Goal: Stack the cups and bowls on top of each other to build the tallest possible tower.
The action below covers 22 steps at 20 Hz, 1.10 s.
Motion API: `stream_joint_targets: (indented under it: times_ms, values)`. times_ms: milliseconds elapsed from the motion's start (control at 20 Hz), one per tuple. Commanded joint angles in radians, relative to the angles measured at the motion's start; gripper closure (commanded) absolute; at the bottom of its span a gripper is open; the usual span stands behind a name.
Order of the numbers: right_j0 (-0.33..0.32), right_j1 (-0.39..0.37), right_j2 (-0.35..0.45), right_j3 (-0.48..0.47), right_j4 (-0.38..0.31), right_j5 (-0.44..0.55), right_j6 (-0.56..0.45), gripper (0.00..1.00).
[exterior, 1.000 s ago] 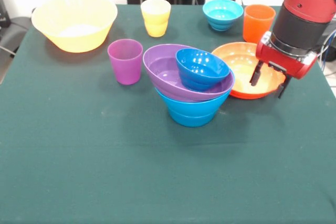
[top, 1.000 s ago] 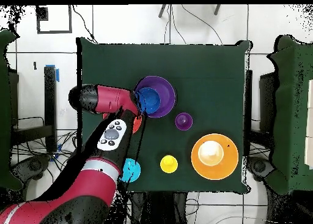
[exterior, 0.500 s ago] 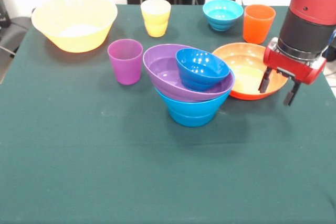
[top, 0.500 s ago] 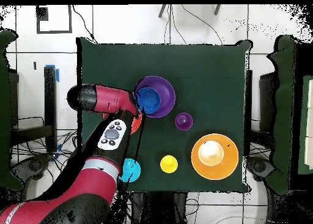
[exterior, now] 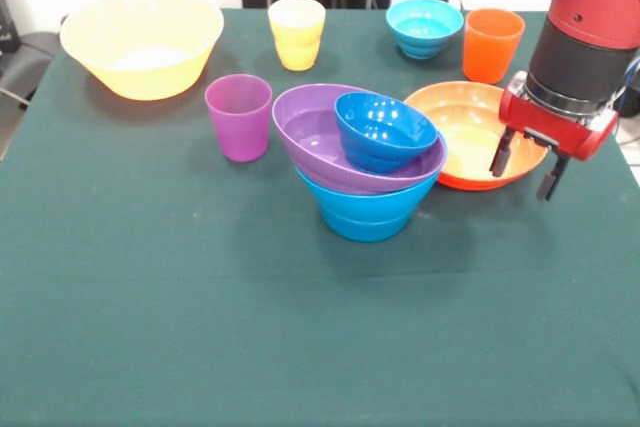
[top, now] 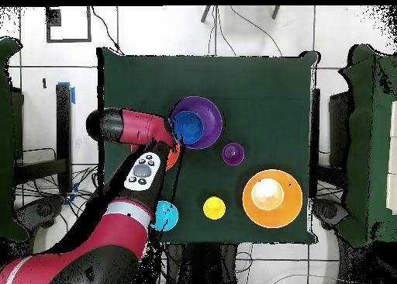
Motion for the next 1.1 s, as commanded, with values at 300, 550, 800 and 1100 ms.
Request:
stream_joint_targets:
  times_ms: [300, 550, 800, 1100]
  values:
    - [0.023, 0.027, 0.084, 0.055, 0.011, 0.054, 0.194, 1.00]
    - [0.038, 0.022, 0.068, 0.057, 0.016, 0.053, 0.213, 1.00]
    - [0.034, -0.008, 0.062, 0.081, 0.013, 0.076, 0.197, 1.00]
    - [0.057, -0.116, 0.051, 0.137, 0.031, 0.157, 0.226, 1.00]
